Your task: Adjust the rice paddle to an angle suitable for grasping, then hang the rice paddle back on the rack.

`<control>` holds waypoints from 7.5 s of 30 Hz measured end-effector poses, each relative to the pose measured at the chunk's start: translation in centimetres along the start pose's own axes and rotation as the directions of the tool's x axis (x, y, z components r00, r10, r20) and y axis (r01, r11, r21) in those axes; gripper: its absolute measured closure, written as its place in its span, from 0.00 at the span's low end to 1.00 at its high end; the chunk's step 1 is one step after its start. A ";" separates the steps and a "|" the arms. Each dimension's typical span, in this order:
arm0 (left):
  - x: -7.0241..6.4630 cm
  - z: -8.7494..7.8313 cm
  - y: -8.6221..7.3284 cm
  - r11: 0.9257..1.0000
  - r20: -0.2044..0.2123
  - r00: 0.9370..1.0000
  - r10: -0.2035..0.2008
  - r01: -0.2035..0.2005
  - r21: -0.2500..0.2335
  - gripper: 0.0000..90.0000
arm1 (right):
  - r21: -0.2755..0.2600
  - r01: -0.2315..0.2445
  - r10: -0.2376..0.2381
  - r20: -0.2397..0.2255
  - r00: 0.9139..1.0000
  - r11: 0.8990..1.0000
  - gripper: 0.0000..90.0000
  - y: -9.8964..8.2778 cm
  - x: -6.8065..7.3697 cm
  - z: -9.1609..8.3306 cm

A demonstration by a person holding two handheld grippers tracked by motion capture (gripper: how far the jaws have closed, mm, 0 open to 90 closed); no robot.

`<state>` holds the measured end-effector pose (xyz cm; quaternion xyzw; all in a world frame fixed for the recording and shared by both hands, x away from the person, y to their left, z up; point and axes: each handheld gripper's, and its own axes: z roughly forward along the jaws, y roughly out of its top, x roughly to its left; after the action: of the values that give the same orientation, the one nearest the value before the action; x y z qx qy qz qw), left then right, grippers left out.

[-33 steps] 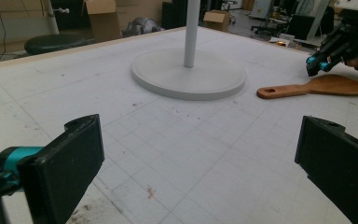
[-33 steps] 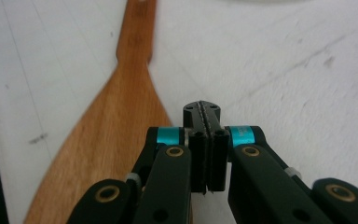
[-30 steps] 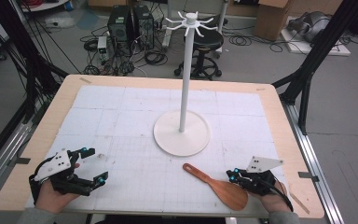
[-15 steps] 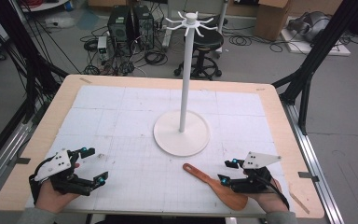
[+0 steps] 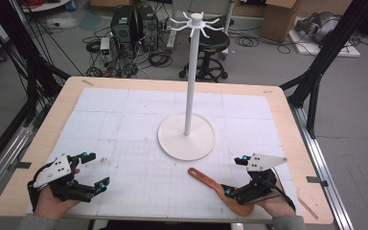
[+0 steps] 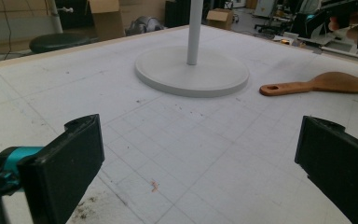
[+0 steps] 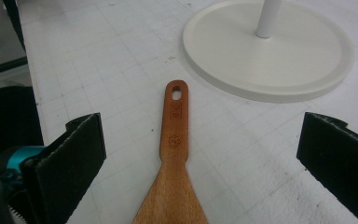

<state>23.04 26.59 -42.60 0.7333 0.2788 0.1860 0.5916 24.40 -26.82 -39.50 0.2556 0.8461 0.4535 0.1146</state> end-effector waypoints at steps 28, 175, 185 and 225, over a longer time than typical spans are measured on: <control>0.0 -0.4 -0.2 1.000 -0.011 1.000 -0.006 0.006 0.000 0.02 | 0.214 0.072 -0.075 0.004 0.997 0.974 0.00 3.0 1.3 6.2; -0.1 0.2 -0.5 1.000 0.000 1.000 -0.016 0.016 0.021 0.02 | -0.254 0.000 0.019 0.073 0.997 0.967 0.71 3.4 -1.0 -5.5; 0.1 -0.6 -0.6 1.000 -0.023 0.999 -0.025 0.025 0.012 0.02 | -0.276 -0.001 0.021 0.067 0.998 0.961 0.71 3.6 -1.6 -5.6; 0.0 -1.8 -0.8 0.999 -0.038 0.998 -0.042 0.042 -0.006 0.02 | -0.322 0.040 -0.087 -0.132 0.987 0.946 0.71 10.5 -5.9 -8.3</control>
<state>21.78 28.05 -42.98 0.7219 0.3050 0.1885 0.5919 29.23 -31.06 -26.40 0.1729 0.7758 0.5972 0.1074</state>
